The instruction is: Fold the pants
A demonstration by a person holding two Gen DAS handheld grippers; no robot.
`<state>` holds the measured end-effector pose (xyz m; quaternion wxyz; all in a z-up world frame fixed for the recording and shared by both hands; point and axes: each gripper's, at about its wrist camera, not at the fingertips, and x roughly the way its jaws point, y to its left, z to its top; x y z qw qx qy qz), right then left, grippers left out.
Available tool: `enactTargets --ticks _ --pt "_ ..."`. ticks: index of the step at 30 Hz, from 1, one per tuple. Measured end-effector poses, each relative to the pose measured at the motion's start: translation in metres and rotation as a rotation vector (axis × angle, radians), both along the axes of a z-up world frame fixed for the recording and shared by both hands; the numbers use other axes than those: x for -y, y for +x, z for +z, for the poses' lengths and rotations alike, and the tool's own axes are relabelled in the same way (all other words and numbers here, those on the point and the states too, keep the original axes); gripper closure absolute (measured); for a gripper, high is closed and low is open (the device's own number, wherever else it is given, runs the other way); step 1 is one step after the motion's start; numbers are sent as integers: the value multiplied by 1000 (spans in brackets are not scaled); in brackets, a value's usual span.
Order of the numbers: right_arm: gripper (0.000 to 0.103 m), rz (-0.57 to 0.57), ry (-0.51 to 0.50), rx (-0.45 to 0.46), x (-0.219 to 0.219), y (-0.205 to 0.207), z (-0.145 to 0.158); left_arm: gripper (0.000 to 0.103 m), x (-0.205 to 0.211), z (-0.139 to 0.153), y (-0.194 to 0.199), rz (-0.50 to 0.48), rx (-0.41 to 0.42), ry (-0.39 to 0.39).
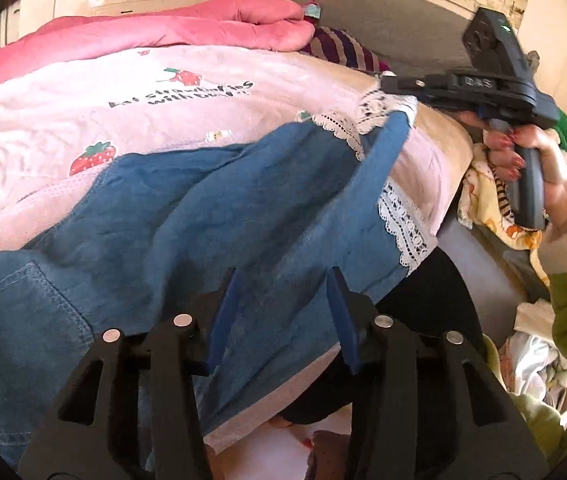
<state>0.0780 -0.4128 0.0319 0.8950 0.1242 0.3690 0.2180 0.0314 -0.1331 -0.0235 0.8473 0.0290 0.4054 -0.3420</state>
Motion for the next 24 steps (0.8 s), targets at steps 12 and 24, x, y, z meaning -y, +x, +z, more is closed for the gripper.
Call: enactTargets --ticks 12,24 --pt "95 -66 80 -91 29 -76 -65 103 24 -27 -19 -73 45 184" --pt "87 -72 -4 -188 23 -96 -97 103 17 -47 -33 -72 64 264"
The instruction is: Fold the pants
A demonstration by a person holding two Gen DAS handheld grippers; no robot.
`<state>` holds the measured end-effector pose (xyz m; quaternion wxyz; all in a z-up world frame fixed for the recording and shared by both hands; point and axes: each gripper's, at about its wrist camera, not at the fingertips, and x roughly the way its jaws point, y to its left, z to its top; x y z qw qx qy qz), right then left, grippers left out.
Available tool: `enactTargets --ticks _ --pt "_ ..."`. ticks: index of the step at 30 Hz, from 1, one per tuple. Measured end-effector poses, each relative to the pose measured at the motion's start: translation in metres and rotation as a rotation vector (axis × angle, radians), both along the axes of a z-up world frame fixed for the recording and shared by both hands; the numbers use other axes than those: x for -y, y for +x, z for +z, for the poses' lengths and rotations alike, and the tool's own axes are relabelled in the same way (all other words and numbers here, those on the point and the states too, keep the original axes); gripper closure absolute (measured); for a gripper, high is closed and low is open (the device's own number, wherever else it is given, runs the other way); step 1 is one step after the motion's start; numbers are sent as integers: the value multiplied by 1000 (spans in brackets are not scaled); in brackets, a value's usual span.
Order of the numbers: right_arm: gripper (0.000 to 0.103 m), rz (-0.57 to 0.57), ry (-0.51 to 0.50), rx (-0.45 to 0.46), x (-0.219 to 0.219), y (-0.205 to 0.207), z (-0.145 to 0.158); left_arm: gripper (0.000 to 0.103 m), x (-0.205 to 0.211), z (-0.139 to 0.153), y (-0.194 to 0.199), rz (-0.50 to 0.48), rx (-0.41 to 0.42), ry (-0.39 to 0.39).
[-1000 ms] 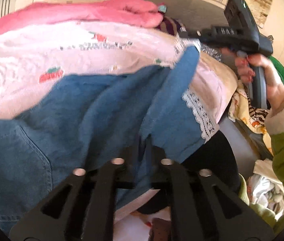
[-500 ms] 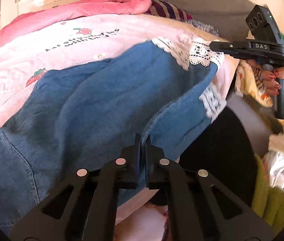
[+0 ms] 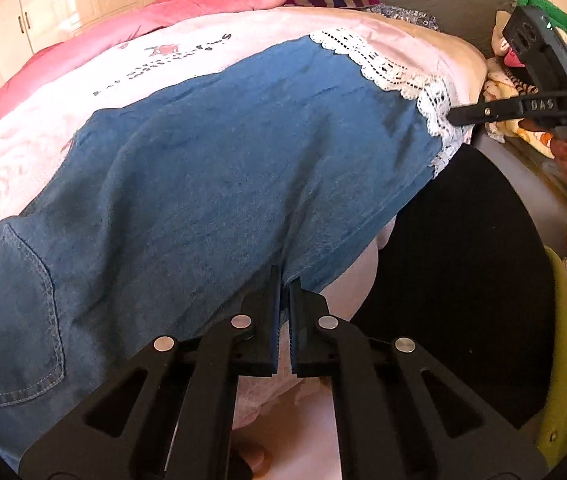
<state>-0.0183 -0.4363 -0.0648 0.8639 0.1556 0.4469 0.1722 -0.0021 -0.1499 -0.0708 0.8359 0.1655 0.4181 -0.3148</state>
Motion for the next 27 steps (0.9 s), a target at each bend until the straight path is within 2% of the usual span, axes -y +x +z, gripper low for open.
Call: enactTargets --ticks 2,3,5,6,8,9,11,12,15,17,18,19,21,24,25,26,27 --pt "68 -24 -8 -13 3 -1 5 99 -5 2 1 11 -15 -26" --pt "64 -34 -5 2 5 -2 12 94 -12 5 2 25 -22 -48" --pt "51 -49 -31 73 4 -6 34 74 -24 11 1 48 -26 -87" --pt "48 -47 -48 108 1 -6 45 70 -31 15 0 63 -30 -101" --pt "40 -8 -49 176 -15 3 69 55 -51 30 -3 100 -9 -150" --pt "38 31 -37 194 -26 9 76 52 -61 37 -3 127 5 -163" --pt "34 150 -42 213 -67 34 88 36 -88 54 -3 214 48 -186" --pt "33 192 -54 215 -85 44 89 34 -103 62 -2 265 71 -194" --pt "33 360 -104 205 -157 93 89 26 -151 77 3 434 134 -172" --pt "33 427 -108 171 -189 123 84 19 -189 77 8 560 146 -140" --pt "33 444 -118 159 -200 133 83 16 -198 76 11 592 140 -121" --pt "33 472 -145 140 -219 152 78 16 -213 71 15 640 131 -106" --pt "33 492 -188 121 -235 170 73 16 -232 65 21 676 100 -135" --pt "33 499 -231 40 -257 197 58 16 -249 55 33 691 8 -261" --pt "34 490 -216 -20 -260 210 49 19 -252 50 38 687 -20 -293" --pt "38 478 -189 -71 -260 219 41 33 -252 47 45 684 -38 -314" --pt "46 470 -164 -100 -260 223 38 38 -251 42 50 698 -48 -310"
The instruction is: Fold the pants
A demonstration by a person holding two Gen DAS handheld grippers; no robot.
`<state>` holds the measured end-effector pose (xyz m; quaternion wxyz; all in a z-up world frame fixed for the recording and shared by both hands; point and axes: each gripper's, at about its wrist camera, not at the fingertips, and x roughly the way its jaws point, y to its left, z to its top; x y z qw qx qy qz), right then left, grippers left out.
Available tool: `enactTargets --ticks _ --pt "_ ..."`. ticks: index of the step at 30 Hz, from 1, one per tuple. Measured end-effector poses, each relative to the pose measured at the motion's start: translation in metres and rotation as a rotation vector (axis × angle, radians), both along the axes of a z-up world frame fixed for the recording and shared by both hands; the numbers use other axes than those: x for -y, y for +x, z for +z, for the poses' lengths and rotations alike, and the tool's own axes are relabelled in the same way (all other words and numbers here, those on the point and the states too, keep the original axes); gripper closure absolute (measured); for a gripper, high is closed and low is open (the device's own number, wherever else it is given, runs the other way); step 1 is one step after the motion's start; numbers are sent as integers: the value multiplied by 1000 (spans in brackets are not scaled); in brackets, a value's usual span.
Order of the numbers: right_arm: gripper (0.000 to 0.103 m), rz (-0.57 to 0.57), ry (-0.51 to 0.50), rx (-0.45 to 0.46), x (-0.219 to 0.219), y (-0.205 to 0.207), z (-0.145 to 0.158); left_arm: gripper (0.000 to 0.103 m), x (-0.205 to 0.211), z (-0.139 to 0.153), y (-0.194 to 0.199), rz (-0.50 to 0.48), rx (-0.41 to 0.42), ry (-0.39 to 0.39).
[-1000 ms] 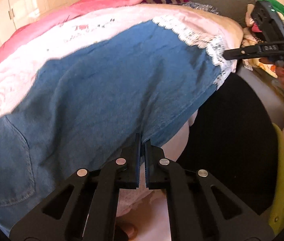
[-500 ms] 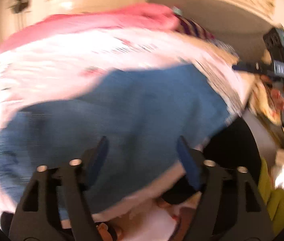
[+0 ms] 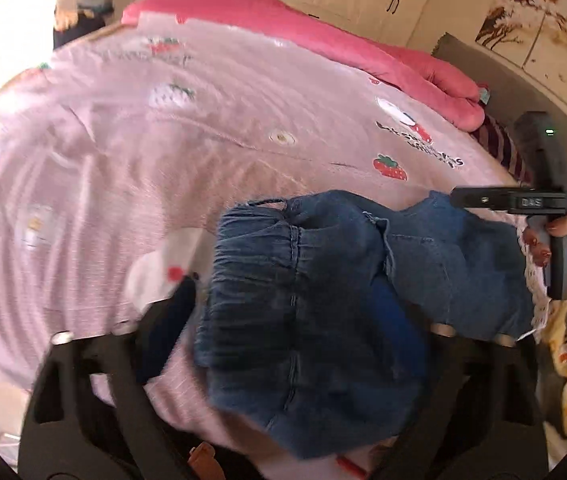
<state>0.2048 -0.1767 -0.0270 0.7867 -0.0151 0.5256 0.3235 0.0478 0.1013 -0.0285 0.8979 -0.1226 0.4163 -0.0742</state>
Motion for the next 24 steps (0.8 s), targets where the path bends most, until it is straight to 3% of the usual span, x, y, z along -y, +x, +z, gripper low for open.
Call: enactTargets --ticks 2,3,4,8,11,13,16,19,21,24 --pt "91 5 34 -92 -2 9 -15 58 -1 -7 4 24 -20 13" --pt "96 8 27 -92 -5 9 -17 59 -5 -10 6 32 -26 -7" --pt "96 5 15 -70 -7 9 -17 64 -8 -12 7 37 -27 -23" --pt "97 -32 24 57 -15 12 1 65 -13 -12 9 35 -21 -24" --pt "97 -32 -21 85 -26 21 -7 65 -14 -12 10 41 -15 -13" --pt "97 -16 -76 101 -32 21 -23 65 -13 -13 10 42 -9 -4" --pt "92 -32 -16 125 -23 14 -25 62 -13 -15 8 44 -6 16" --pt "65 -114 112 162 15 0 -2 57 -17 -11 2 60 1 4" --pt "59 -153 166 207 44 -15 16 53 -19 -4 -6 73 21 6" --pt "46 -243 218 272 104 -46 43 46 -14 19 -24 105 90 108"
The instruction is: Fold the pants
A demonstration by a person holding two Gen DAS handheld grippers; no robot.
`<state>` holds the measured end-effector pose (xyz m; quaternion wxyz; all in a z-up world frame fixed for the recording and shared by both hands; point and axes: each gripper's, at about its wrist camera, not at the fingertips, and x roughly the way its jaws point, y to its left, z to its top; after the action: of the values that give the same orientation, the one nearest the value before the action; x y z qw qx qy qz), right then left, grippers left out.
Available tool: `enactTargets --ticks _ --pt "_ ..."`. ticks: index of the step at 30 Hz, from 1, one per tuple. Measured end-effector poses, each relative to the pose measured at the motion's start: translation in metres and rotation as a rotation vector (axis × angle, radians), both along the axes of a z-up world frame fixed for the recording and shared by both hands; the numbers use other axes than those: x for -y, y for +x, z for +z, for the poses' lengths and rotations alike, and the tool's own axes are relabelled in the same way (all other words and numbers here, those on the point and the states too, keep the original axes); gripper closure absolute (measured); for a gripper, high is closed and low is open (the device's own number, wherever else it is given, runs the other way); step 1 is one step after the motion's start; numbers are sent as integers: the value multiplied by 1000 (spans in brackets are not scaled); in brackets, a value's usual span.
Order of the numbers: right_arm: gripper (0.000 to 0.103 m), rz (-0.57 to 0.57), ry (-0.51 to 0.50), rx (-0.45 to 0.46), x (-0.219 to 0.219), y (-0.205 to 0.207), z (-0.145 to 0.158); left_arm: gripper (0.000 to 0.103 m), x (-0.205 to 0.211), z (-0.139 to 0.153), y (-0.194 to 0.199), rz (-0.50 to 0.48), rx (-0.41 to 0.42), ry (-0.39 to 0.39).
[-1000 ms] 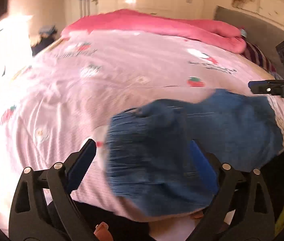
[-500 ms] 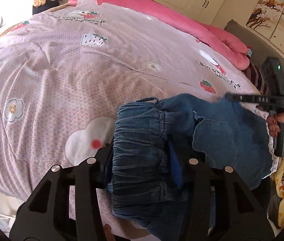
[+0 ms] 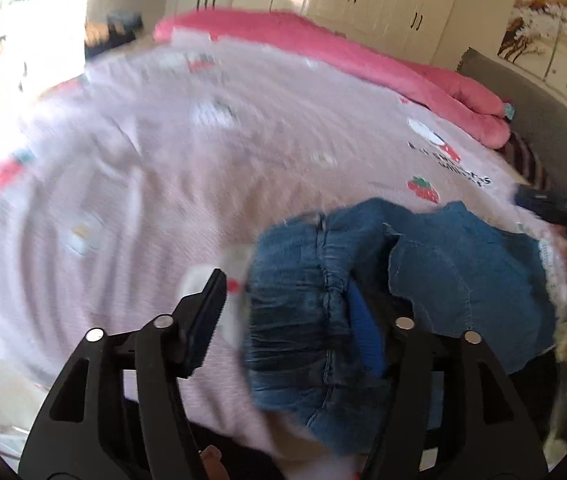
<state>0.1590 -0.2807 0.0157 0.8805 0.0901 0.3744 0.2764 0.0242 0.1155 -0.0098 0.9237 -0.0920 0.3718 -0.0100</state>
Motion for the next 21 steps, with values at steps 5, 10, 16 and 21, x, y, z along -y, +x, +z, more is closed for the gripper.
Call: enactTargets --ticks 5,10,16,21 --pt "35 -217 -131 62 88 -38 14 33 35 45 -5 -74 113 79" --pt "35 -304 -90 -66 137 -37 -14 31 109 53 28 -285 118 -34" --pt "56 -316 42 -196 149 -22 -53 31 207 16 87 -481 22 -96" --pt "85 -318 20 -181 156 -32 -53 31 235 -30 131 -417 -120 38"
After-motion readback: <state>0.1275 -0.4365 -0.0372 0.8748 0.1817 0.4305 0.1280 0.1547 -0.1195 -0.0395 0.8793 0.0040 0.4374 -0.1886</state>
